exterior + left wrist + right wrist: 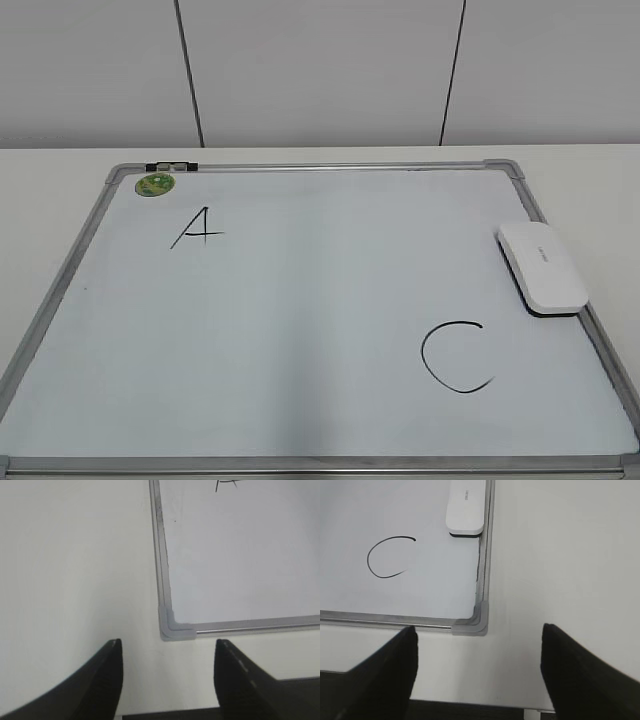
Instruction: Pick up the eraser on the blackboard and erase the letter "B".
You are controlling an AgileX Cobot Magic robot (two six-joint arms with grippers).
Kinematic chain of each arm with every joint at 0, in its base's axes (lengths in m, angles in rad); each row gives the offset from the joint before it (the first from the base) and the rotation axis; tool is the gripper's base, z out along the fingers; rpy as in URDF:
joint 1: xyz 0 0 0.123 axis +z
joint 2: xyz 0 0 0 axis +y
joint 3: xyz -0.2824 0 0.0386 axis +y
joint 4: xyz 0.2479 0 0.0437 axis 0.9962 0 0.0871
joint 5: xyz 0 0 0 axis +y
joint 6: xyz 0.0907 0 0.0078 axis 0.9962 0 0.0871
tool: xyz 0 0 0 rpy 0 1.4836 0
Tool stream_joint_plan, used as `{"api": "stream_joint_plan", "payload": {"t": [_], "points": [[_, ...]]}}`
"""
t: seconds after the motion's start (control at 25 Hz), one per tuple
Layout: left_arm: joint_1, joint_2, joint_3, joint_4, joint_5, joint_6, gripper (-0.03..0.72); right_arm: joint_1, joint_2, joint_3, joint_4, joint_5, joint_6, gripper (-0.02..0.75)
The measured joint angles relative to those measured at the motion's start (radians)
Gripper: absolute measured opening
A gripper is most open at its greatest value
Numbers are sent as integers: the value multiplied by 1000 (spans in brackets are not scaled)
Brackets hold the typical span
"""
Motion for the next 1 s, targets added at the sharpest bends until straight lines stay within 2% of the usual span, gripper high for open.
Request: {"api": "stream_joint_plan", "payload": {"t": [1.0], "points": [[0, -2, 13, -12, -31, 0, 419, 0, 0, 2, 0, -10, 2, 587]]}}
